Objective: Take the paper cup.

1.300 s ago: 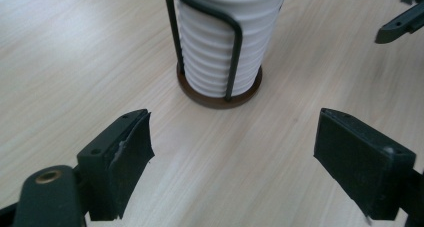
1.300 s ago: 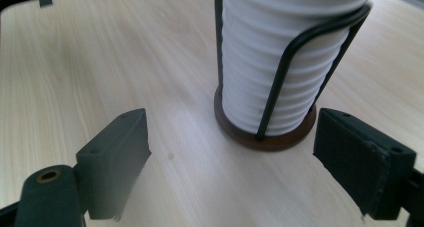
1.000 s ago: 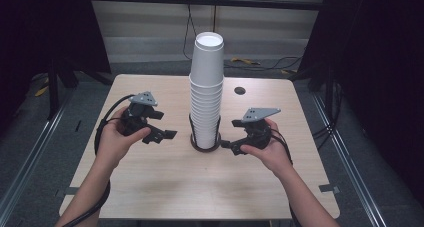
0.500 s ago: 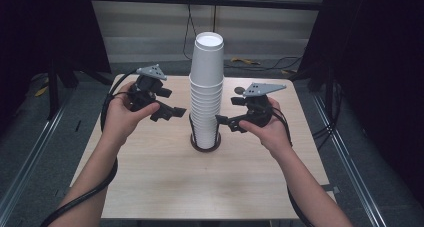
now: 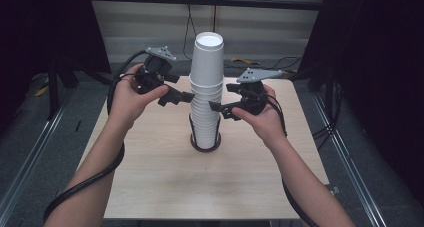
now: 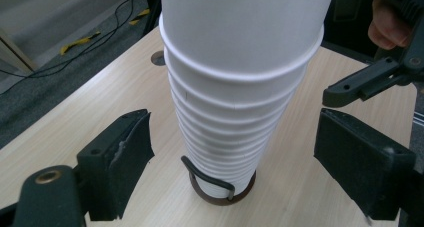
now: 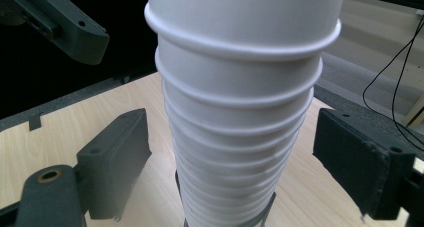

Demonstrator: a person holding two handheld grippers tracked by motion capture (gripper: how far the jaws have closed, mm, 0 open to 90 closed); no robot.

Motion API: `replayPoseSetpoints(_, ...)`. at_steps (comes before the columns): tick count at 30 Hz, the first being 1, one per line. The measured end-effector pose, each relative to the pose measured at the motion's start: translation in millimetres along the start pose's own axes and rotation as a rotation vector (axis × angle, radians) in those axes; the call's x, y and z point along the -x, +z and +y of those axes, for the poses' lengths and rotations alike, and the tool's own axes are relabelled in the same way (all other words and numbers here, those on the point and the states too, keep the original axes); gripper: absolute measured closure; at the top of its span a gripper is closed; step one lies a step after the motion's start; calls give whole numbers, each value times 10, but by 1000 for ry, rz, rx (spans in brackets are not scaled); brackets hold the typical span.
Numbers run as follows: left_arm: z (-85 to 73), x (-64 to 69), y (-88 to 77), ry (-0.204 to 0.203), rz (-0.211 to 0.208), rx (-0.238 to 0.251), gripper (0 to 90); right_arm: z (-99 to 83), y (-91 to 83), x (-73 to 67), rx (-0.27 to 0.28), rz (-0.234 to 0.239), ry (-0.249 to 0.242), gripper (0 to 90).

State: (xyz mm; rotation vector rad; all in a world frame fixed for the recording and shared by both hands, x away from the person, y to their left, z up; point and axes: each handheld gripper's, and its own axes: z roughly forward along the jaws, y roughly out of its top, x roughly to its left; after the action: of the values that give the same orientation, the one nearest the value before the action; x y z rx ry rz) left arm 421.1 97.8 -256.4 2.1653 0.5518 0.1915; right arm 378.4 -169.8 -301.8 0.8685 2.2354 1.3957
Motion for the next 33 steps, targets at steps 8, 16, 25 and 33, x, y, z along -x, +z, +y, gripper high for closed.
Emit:
replayPoseSetpoints(8, 160, -9, 9, 5, -21, -1, 150, 89, 36, -21, 8, -4, -2, 144)
replayPoseSetpoints(16, 311, 9, 72, 26, -29, 0, 148, 128, 86, -13, 1, -21, 8, 140)
replayPoseSetpoints(25, 407, 22, 271, 32, -18, 30, 105, 149, 106, -15, 34, -27, 18, 143)
replayPoseSetpoints(33, 397, -2, 396, 15, -30, 78, 47, 142, 118, -12, 49, -34, 19, 154)
